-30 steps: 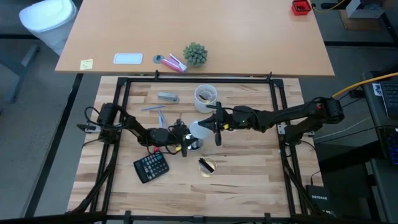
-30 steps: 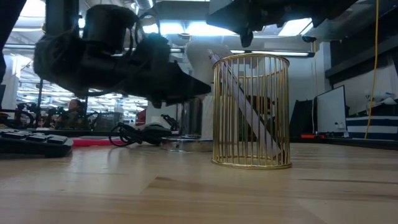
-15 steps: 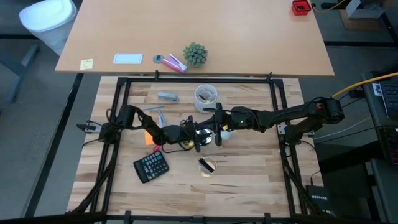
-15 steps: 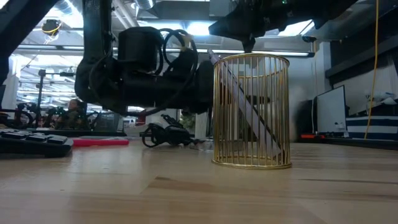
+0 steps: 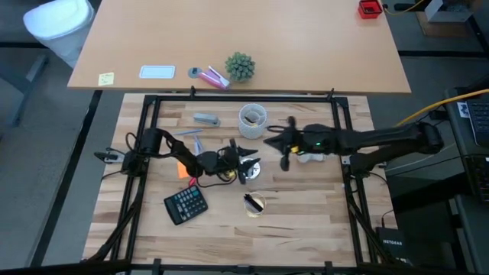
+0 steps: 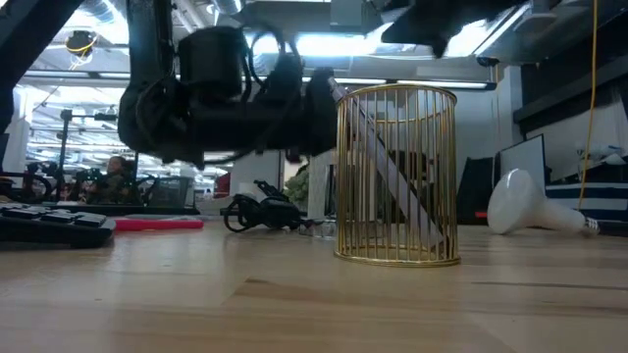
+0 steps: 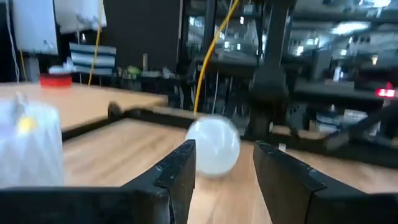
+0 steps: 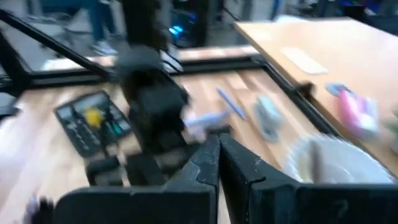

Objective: Screw lightbulb
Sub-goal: Insert the lightbulb into the lamp

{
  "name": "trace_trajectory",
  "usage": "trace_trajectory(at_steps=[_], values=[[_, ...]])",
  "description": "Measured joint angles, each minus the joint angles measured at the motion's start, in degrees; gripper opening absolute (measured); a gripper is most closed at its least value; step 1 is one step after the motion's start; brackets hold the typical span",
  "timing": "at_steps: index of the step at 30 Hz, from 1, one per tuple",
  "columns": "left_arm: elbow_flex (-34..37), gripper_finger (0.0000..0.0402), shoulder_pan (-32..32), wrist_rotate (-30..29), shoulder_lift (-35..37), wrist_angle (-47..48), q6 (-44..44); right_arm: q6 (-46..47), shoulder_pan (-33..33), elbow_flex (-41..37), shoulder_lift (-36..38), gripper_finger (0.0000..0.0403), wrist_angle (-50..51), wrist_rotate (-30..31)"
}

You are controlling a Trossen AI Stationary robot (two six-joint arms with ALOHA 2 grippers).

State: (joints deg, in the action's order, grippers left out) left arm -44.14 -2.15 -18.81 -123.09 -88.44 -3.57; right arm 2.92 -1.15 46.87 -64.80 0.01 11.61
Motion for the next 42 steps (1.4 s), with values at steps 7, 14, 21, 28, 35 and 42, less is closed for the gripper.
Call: trace_trajectory(at_steps=[7, 14, 21, 28, 35, 42], values=[[0.61, 0.0152, -0.04, 0.0, 6.29, -0.6, 6.42, 10.31, 0.04, 0.02, 13.75, 0.0012, 22.29, 4.78], [0.57, 0.0153, -0.09, 0.04, 8.98, 1.17, 10.59, 18.61, 0.07, 0.02, 19.0, 0.0012, 40.29, 11.08], [0.59, 0.0153, -0.09, 0.09, 8.98, 5.65, 11.19, 19.15, 0.07, 0.02, 16.67, 0.0025, 42.38, 10.26], [0.59, 0.0153, -0.09, 0.17, 8.98, 7.65, 11.34, 25.7, 2.08, 0.02, 13.62, 0.0127, 50.61, 10.18], [0.59, 0.0153, -0.07, 0.17, 8.99, 8.65, 11.52, 44.23, 7.25, 0.01, 9.14, 0.0223, 64.98, 6.34], [0.59, 0.0153, -0.04, 0.17, 9.01, 8.68, 11.52, 47.63, 10.7, 0.0, 2.21, 0.0243, 66.22, 6.34]])
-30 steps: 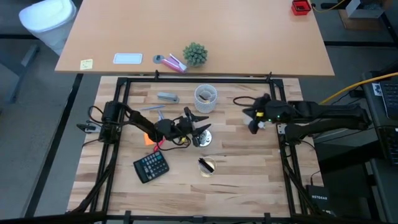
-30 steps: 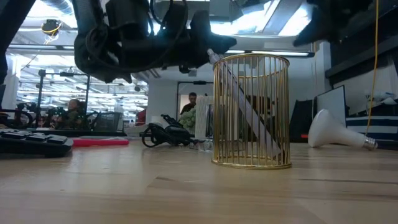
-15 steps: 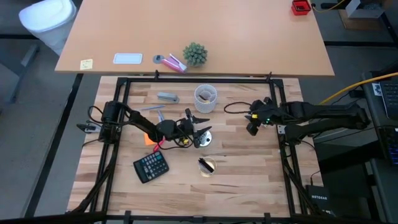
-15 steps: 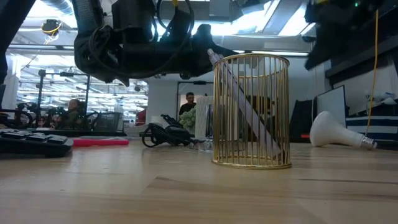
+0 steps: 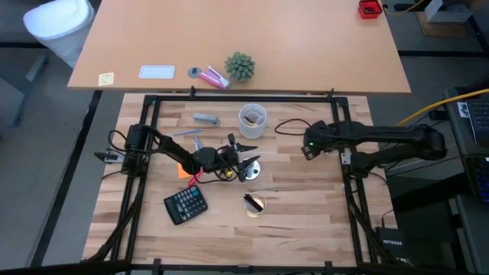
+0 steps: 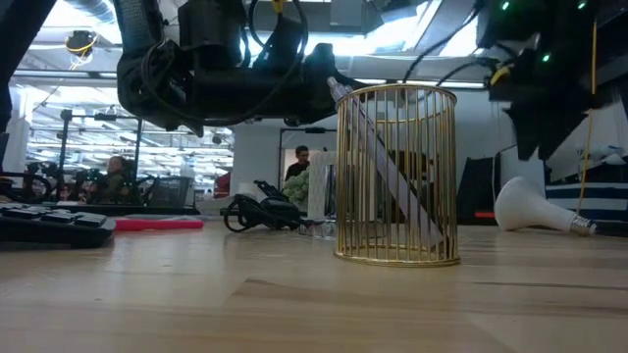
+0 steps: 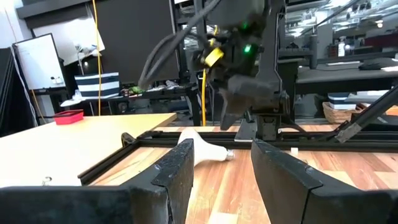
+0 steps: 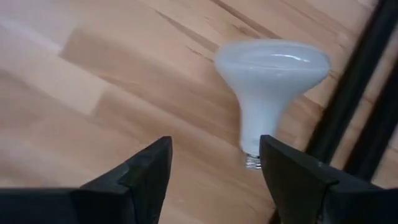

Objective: Screw lightbulb
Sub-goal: Insert the lightbulb into the lamp

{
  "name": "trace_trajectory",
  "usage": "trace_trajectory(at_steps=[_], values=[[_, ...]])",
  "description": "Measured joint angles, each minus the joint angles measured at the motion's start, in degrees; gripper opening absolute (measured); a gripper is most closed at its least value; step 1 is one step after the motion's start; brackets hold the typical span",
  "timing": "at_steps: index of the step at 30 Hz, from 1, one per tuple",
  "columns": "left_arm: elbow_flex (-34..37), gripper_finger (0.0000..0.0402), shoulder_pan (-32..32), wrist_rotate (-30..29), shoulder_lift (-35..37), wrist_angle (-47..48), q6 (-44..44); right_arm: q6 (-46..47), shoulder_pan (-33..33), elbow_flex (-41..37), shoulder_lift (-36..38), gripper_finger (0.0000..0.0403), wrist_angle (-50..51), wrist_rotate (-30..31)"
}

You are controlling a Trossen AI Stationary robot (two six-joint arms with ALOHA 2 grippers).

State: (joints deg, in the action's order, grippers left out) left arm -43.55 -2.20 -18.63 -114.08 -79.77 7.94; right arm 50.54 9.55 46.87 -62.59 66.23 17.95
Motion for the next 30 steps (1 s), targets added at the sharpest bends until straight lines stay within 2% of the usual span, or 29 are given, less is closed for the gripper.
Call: trace_trajectory(at_steps=[8, 13, 20, 26, 30], values=[[0.0, 0.0153, 0.0, -0.01, 0.0, 0.02, 0.0, 4.64, 5.48, -0.04, -9.4, 0.0243, 5.4, 0.48], [0.0, 0.0153, 0.0, -0.02, 0.0, 2.12, -0.02, 4.42, 8.3, -0.04, -13.43, 0.0243, 1.9, 0.48], [0.0, 0.0153, 0.0, -0.02, 0.0, 6.3, -0.02, -1.67, 11.4, -0.04, -17.09, 0.0243, -3.27, -1.07], [0.0, 0.0153, 0.0, -0.02, 0.0, 7.18, -2.35, -4.79, 14.48, -0.07, -18.83, 0.0243, -3.06, -1.23], [0.0, 0.0153, -0.07, -0.02, 0.0, 7.17, -2.15, -8.88, 17.07, -0.09, -19.1, 0.0243, -4.04, -3.9]])
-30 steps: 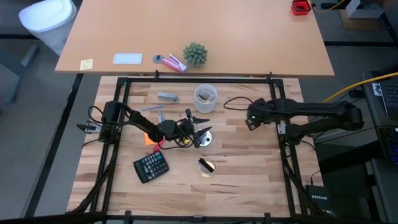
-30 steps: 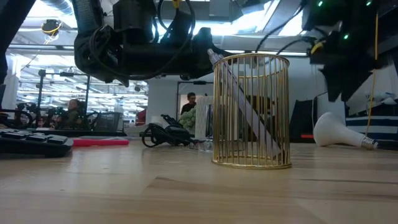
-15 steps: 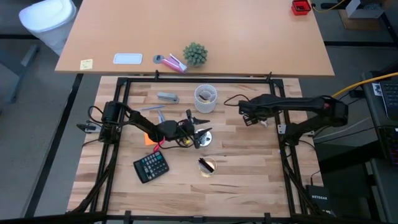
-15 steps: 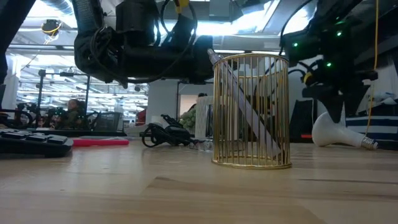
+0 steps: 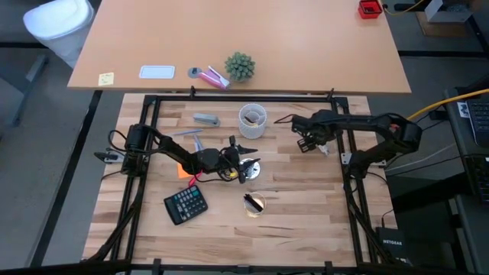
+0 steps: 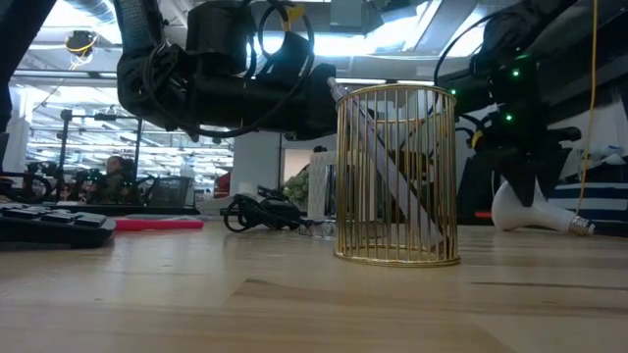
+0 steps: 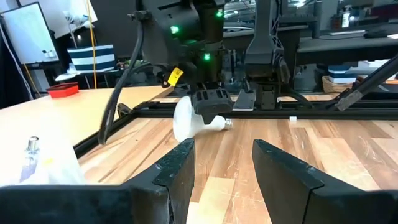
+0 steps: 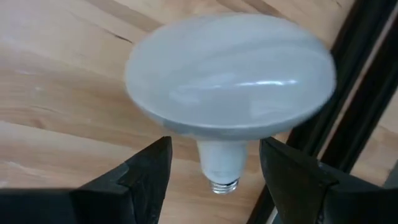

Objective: Screw lightbulb
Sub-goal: Insert the lightbulb into the lamp

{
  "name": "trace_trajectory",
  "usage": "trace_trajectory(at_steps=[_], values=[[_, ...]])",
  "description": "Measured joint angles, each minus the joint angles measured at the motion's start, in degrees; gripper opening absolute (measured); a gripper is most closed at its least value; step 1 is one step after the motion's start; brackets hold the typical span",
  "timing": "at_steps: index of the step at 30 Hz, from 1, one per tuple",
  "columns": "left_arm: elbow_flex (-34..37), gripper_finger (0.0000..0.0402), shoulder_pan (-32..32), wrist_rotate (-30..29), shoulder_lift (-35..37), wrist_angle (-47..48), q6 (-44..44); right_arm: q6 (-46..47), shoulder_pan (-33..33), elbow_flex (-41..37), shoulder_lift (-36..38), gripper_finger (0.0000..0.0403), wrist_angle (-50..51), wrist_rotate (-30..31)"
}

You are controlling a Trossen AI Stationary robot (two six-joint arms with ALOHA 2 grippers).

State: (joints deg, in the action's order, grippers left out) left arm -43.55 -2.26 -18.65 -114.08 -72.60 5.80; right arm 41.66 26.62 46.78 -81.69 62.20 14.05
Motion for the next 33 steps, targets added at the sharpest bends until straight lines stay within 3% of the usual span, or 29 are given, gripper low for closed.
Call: trace_trajectory(at_steps=[12, 19, 27, 33], values=[[0.0, 0.0153, -0.41, 0.0, 0.0, -0.04, -2.4, -6.16, 8.5, -0.02, 0.0, 0.0243, -3.79, -7.2], [0.0, 0.0153, -0.79, 0.02, 0.0, -0.07, -2.38, -7.5, 8.6, -0.02, 0.01, 0.0243, -10.4, -15.68], [0.0, 0.0153, -0.76, 0.0, 0.0, -0.07, -2.38, -7.7, 8.6, -0.17, 0.04, 0.0243, -16.16, -16.58], [0.0, 0.0153, -0.72, 0.0, 0.0, -0.09, -2.38, -8.96, 8.6, -5.79, 0.09, 0.0243, -25.77, -20.22]])
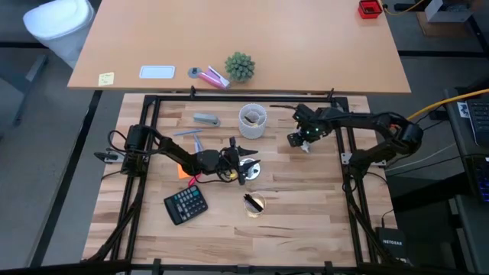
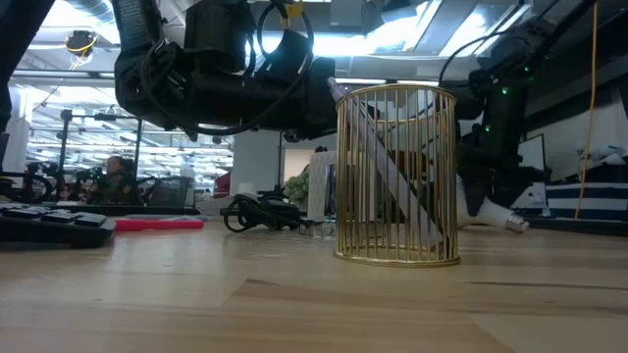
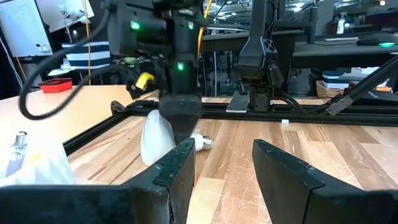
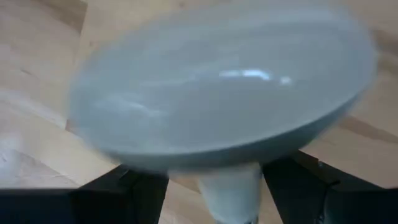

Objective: Screw lightbulb
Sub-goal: Insert the lightbulb into the lamp

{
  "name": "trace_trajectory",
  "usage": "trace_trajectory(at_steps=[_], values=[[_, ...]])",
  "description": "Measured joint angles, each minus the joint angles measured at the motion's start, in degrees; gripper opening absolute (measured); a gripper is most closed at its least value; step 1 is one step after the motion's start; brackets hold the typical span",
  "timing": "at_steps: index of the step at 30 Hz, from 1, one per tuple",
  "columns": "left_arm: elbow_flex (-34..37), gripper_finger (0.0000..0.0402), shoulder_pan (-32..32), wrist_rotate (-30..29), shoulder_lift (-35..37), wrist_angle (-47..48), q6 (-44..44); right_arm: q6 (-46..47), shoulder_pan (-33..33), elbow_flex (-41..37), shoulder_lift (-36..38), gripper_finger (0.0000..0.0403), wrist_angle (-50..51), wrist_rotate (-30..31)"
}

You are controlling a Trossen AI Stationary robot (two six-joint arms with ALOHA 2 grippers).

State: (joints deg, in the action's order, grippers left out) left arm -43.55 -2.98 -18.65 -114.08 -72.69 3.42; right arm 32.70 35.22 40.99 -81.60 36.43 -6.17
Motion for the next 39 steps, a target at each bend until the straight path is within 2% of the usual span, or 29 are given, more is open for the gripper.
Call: trace_trajectory(at_steps=[7, 14, 25, 32, 39], values=[[0.0, 0.0153, 0.0, 0.0, 0.0, -0.28, 0.92, -0.06, 0.0, -5.11, 0.15, 0.0235, -7.77, -0.94], [0.0, 0.0153, 0.0, 0.0, 0.2, -2.73, 1.09, -3.3, 0.04, -6.31, 0.22, 0.0153, -8.99, -0.38], [-0.02, 0.0153, -0.02, 0.0, 0.22, -7.6, 1.09, -7.36, 0.08, -6.38, 0.22, 0.0151, -9.36, -2.39], [-0.02, 0.0153, -0.02, -0.01, 0.22, -7.52, 0.87, -7.73, 0.02, -6.4, 0.17, 0.0164, -9.94, -2.48], [-0.02, 0.0153, -0.02, 0.0, 0.22, -7.49, 0.85, -7.77, 0.0, -6.4, 0.13, 0.016, -10.5, -2.4]])
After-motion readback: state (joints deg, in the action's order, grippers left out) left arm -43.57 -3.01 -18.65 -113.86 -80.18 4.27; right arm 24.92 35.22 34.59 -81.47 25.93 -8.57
